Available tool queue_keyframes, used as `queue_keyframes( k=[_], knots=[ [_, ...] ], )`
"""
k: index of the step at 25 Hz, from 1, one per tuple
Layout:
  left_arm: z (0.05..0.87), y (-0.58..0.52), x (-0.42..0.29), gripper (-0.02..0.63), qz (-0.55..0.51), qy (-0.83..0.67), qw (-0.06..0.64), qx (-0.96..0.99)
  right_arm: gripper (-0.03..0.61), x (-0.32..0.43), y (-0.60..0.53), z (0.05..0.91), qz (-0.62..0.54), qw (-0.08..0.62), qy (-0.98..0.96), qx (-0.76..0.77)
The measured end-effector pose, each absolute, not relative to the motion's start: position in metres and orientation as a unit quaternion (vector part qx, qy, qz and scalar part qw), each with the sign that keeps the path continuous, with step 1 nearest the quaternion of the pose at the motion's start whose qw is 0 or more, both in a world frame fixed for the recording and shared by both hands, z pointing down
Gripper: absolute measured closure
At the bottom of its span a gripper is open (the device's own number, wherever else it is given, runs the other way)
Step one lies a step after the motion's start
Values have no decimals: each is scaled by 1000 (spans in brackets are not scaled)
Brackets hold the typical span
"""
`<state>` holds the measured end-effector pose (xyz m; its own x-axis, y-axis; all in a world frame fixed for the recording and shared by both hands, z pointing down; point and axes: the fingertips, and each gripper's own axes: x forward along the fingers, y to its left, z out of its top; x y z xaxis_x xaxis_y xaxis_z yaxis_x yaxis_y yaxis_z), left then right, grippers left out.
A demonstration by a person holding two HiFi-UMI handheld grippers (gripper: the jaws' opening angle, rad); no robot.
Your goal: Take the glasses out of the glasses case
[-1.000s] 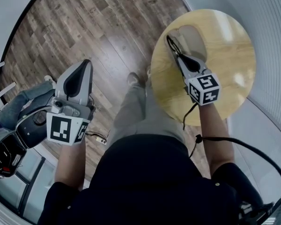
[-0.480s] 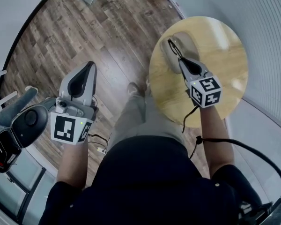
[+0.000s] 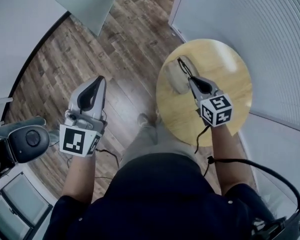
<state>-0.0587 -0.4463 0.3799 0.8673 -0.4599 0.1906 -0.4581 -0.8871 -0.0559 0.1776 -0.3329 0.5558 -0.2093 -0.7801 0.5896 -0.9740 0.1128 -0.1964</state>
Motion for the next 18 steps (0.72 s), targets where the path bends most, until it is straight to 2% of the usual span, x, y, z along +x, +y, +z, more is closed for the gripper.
queue_keyframes(
  k=[18],
  knots=[
    [274,-432,-47,609,-37,227,85,-970,545,192,-290,412,199,105,-714,662]
  ],
)
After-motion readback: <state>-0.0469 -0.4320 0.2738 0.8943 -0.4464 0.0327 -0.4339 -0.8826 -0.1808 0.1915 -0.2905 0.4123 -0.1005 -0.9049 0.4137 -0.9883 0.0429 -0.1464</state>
